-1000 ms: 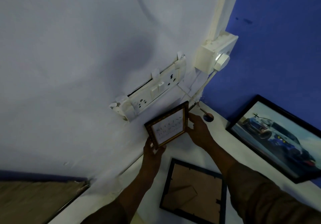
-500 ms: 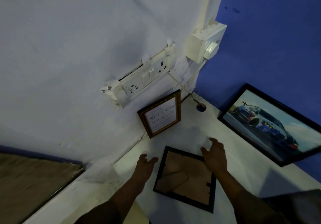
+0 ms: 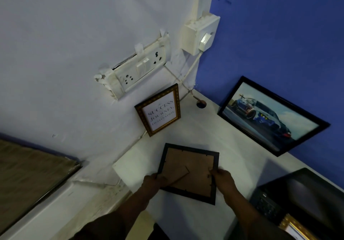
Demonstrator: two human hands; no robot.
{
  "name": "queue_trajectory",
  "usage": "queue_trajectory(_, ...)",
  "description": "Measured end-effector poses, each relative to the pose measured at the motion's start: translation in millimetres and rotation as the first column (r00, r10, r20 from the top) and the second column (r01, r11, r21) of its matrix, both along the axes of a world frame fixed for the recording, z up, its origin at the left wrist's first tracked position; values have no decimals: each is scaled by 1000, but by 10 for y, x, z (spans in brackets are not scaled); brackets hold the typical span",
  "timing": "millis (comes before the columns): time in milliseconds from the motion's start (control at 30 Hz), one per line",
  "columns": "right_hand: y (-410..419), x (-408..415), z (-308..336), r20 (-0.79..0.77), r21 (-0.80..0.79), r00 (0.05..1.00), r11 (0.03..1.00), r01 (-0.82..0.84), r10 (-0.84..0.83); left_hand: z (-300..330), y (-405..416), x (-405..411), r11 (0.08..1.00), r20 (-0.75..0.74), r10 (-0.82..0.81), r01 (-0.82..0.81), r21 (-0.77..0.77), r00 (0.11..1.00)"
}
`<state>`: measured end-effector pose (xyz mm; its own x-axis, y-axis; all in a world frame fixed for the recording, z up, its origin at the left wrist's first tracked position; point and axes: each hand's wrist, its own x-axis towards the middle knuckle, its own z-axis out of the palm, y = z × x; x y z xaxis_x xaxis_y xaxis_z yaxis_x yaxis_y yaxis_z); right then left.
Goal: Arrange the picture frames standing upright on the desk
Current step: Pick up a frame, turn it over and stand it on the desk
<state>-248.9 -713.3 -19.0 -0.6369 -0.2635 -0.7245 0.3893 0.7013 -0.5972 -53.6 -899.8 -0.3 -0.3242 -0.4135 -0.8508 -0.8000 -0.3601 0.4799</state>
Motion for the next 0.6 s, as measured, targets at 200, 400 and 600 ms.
queue_trajectory(200,-17,48,564,-133,-198,990,978,-67,41,176,282,49,995,-20,-94,93,-45,995)
queue_trajectory(400,239,73,1107,-512,-243,844,915,-322,161,561,511,11,995,-144,60,-70,-67,988)
queue_trajectory(600,688,173,1500,-738,-343,674,846,-407,26,1335,725,-241,916,-436,329,-171,362,838)
